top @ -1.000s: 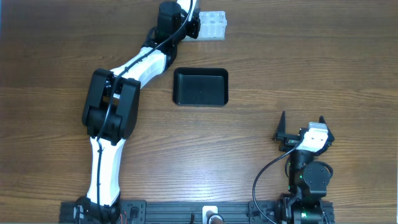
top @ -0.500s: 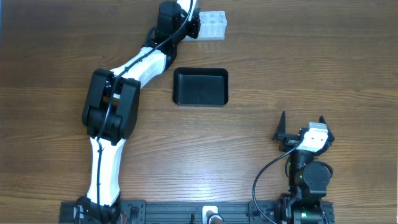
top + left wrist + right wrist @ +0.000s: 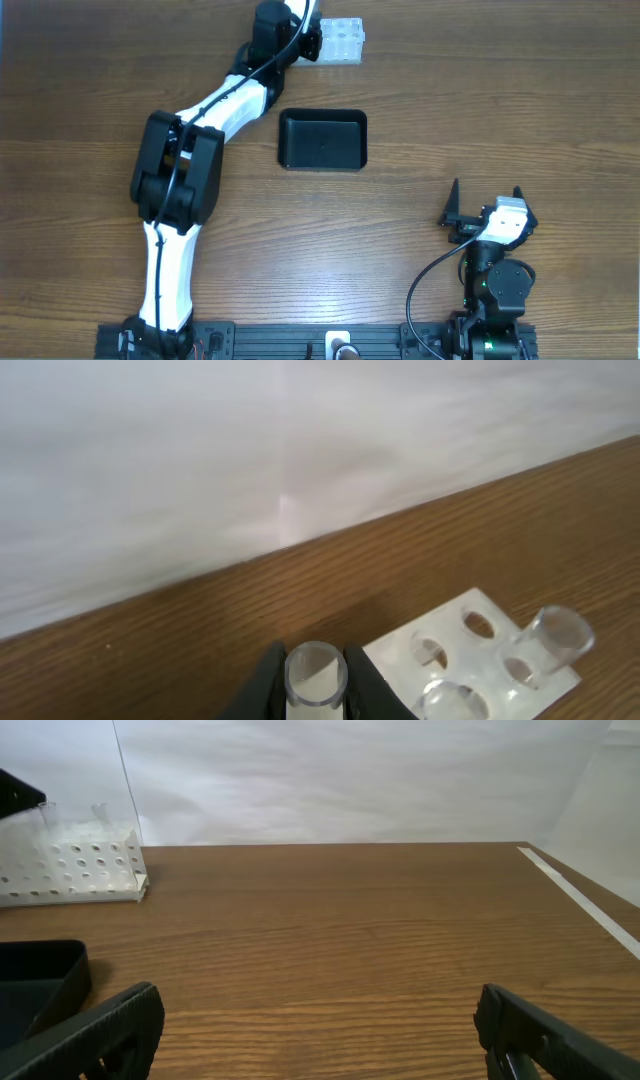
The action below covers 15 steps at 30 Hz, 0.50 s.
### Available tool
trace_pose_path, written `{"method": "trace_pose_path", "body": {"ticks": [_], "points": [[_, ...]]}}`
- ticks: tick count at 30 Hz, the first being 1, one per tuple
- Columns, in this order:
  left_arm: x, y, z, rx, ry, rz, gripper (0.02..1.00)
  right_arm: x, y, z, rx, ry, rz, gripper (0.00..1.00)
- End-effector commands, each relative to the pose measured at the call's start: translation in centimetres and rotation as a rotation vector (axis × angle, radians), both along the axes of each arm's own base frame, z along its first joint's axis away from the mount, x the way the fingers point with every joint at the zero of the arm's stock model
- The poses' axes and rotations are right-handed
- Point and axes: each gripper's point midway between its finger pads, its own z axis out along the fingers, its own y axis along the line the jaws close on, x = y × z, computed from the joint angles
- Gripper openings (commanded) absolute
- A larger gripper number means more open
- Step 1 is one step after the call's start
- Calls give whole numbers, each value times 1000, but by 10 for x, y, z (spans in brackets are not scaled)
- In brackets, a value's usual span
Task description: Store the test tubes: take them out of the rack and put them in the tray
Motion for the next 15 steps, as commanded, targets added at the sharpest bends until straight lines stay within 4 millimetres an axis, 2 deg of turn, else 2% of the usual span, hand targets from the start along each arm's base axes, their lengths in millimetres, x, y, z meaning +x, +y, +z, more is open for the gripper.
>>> {"method": "trace_pose_path", "body": {"ticks": [1, 9, 12, 15], "points": [[-6, 4, 94, -41, -142, 1, 97, 0, 1, -1, -5, 0, 3, 991], [-35, 15, 170, -57, -183, 4, 99, 0, 1, -1, -5, 0, 3, 993], [-52, 18, 183, -56, -138, 2, 95, 0, 1, -1, -5, 0, 3, 991], [-70, 21, 181, -61, -43, 9, 88, 0, 1, -1, -5, 0, 3, 991]]}}
